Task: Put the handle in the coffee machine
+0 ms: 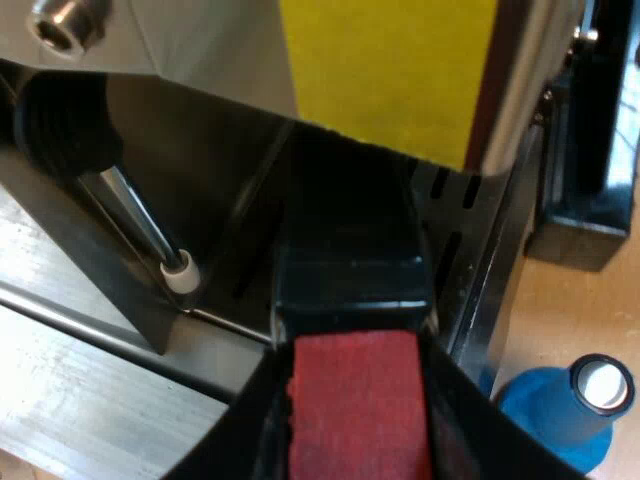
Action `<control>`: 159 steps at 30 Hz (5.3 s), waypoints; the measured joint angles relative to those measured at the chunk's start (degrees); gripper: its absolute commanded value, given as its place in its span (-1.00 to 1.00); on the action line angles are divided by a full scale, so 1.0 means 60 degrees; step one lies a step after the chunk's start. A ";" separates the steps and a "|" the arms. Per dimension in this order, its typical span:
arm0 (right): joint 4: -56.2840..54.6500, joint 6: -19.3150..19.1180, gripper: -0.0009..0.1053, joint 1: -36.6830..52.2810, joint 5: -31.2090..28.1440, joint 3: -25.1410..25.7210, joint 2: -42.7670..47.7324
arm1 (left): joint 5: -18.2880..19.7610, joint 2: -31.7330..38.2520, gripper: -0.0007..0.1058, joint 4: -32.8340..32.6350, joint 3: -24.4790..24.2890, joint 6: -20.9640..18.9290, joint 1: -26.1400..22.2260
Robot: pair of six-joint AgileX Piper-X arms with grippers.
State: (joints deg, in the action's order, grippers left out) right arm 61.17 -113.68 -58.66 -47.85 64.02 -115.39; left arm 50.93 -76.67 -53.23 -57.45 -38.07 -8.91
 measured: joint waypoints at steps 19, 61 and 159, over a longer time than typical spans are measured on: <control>0.1353 -0.0541 -0.43 0.0000 0.0148 -0.0085 -0.0285 | 0.0085 0.0000 -0.98 -0.0135 0.0000 -0.0090 0.0000; 0.1701 -0.0480 -0.43 0.0000 0.0162 -0.0110 -0.0319 | 0.2473 0.0255 0.18 0.0074 -0.0207 -0.0178 -0.0066; 0.1701 -0.0955 -0.43 -0.0120 -0.0054 -0.0110 -0.0319 | -0.1612 0.0558 -0.98 -0.2560 -0.0234 -0.2878 0.1483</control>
State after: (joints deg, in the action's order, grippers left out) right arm 71.38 -119.41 -59.37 -48.18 63.36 -117.30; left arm 41.26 -73.33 -68.59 -58.86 -55.34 -0.01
